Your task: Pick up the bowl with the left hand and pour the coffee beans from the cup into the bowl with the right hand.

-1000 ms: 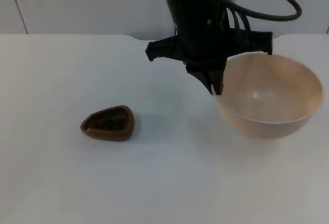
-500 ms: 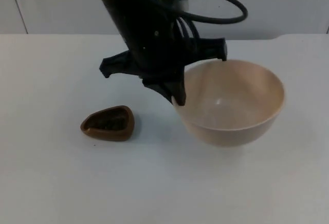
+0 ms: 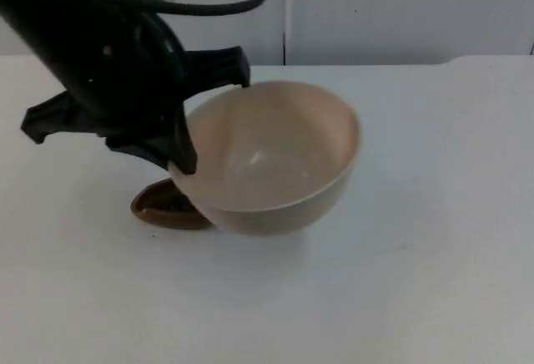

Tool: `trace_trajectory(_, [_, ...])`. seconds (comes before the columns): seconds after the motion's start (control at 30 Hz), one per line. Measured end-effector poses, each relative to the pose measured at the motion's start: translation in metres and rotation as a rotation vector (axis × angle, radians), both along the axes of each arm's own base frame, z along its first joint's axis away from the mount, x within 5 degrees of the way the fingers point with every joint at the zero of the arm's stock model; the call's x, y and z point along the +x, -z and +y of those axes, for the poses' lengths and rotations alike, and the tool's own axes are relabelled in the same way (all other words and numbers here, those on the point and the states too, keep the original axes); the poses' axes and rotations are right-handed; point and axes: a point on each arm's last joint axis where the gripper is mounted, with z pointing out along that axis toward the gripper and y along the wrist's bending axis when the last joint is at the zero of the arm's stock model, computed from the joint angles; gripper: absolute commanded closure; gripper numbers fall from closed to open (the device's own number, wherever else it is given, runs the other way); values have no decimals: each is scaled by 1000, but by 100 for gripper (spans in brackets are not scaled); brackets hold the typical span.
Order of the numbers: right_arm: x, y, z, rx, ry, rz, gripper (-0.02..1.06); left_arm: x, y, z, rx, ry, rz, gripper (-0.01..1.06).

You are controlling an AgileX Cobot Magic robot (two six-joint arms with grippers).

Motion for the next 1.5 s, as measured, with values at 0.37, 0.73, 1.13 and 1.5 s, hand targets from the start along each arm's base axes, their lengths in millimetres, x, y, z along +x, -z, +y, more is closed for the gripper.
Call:
trace_trajectory(0.37, [0,0,0,0,0,0,-1,-53,2,34,-4,-50,-17,105])
trace_trajectory(0.73, [0,0,0,0,0,0,-1,-63,7,34,52,119,-63,105])
trace_trajectory(1.13, [0,0,0,0,0,0,-1,-68,34,-1,63,247,-19,105])
trace_trajectory(1.5, [0,0,0,0,0,0,-1,-65,38,-4,42,214,-20,105])
